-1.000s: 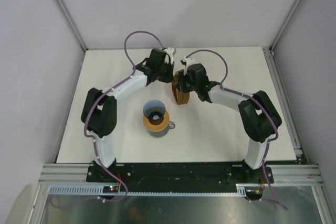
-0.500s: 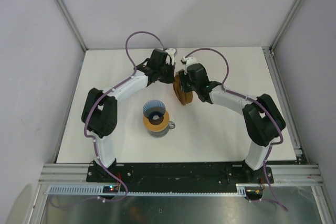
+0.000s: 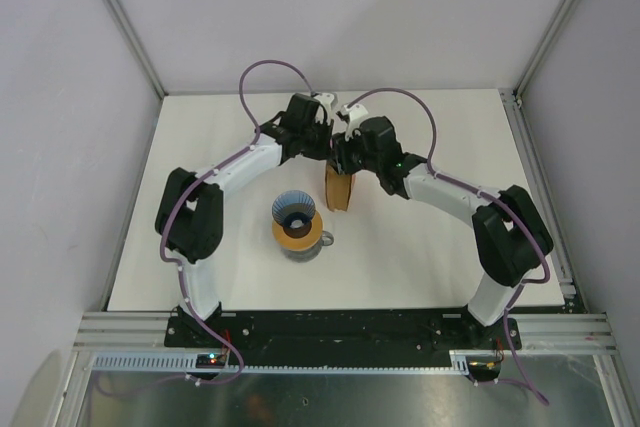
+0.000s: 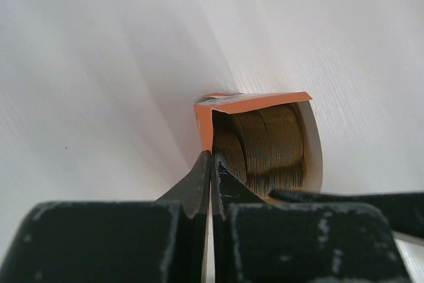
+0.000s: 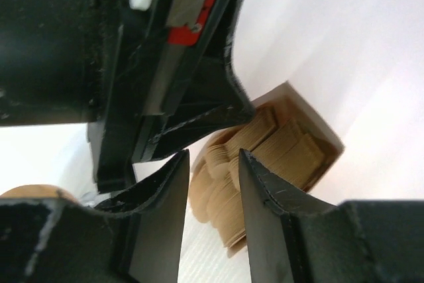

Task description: Place the coffee filter in the dripper

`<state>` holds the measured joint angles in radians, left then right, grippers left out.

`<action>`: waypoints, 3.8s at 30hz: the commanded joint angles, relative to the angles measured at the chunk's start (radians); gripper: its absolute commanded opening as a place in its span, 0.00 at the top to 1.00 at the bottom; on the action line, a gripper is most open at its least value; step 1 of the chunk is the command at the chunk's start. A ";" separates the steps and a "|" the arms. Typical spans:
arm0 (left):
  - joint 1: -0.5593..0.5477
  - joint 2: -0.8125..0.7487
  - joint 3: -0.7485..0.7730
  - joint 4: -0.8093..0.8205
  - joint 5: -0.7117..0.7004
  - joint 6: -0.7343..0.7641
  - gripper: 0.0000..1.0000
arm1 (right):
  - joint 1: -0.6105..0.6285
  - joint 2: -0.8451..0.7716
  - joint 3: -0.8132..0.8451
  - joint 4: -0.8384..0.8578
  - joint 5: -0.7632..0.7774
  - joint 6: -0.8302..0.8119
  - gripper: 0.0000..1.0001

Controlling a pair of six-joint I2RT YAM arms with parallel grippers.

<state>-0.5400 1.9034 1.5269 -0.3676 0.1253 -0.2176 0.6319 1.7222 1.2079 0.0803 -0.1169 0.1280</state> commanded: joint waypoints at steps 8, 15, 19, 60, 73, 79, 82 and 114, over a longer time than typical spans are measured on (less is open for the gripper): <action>-0.012 -0.063 0.023 0.010 0.025 -0.003 1.00 | 0.030 0.028 -0.019 0.226 -0.211 0.079 0.61; -0.012 -0.065 0.025 0.009 0.031 0.001 1.00 | 0.011 0.100 -0.019 0.263 -0.260 0.124 0.65; -0.010 -0.068 0.024 0.009 0.028 0.007 1.00 | -0.006 0.118 -0.024 0.236 -0.233 0.129 0.67; -0.032 -0.035 0.075 -0.012 0.043 0.147 1.00 | -0.025 -0.068 -0.048 0.032 -0.130 -0.102 0.43; -0.037 -0.046 0.101 -0.013 0.148 0.153 1.00 | -0.078 -0.231 -0.083 -0.060 -0.042 -0.151 0.46; -0.063 -0.041 0.106 -0.014 0.176 0.239 1.00 | -0.111 -0.270 -0.094 -0.126 0.022 -0.208 0.38; -0.077 -0.037 0.104 -0.014 0.186 0.281 1.00 | -0.142 -0.268 -0.094 -0.166 -0.022 -0.265 0.32; -0.127 -0.003 0.129 -0.026 0.175 0.384 1.00 | -0.260 -0.126 -0.130 -0.155 -0.266 -0.283 0.56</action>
<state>-0.6540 1.9125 1.5902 -0.4538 0.2684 0.1413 0.3874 1.5818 1.1072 -0.0692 -0.3588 -0.1577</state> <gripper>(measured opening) 0.004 0.397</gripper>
